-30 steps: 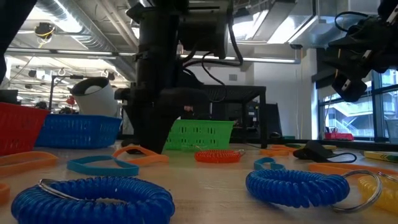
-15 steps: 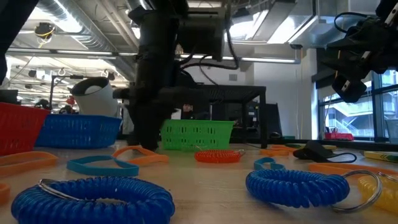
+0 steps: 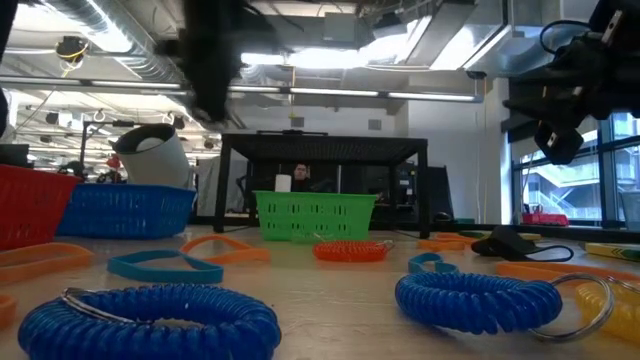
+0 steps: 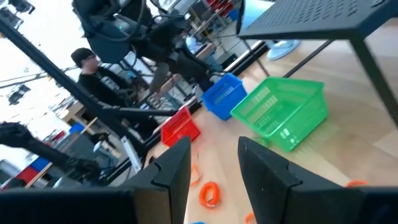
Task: Pick & Place Office Desk Supplies
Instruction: Put the black rubber band into the blue bin
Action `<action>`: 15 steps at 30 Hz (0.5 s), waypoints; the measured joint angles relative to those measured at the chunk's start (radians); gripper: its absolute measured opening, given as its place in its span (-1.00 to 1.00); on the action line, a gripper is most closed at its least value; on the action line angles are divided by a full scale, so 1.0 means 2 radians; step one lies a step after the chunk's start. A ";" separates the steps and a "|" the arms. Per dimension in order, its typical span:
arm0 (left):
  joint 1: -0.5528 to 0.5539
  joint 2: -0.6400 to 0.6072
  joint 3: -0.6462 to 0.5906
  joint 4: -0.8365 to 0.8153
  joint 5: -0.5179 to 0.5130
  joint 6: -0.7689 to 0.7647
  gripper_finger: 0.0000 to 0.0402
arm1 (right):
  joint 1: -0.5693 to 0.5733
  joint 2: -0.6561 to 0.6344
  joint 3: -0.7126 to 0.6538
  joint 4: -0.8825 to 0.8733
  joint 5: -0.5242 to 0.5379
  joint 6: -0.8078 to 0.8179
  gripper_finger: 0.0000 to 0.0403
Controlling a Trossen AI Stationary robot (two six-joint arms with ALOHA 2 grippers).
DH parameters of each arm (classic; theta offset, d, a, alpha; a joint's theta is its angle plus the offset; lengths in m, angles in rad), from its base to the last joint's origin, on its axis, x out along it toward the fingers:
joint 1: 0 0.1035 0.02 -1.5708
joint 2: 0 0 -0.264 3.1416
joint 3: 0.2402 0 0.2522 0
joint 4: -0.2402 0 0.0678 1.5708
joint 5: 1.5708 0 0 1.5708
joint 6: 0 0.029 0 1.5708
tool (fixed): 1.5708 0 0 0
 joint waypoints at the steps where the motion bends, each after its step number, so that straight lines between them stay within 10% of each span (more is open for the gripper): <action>1: 0.002 -0.008 0.000 -0.029 -0.001 -0.010 -0.98 | 0.000 0.000 0.000 0.001 0.004 0.000 -0.32; 15: 0.063 -0.098 -0.208 0.112 0.135 0.010 -0.99 | 0.000 0.001 0.000 0.002 0.016 0.001 -0.32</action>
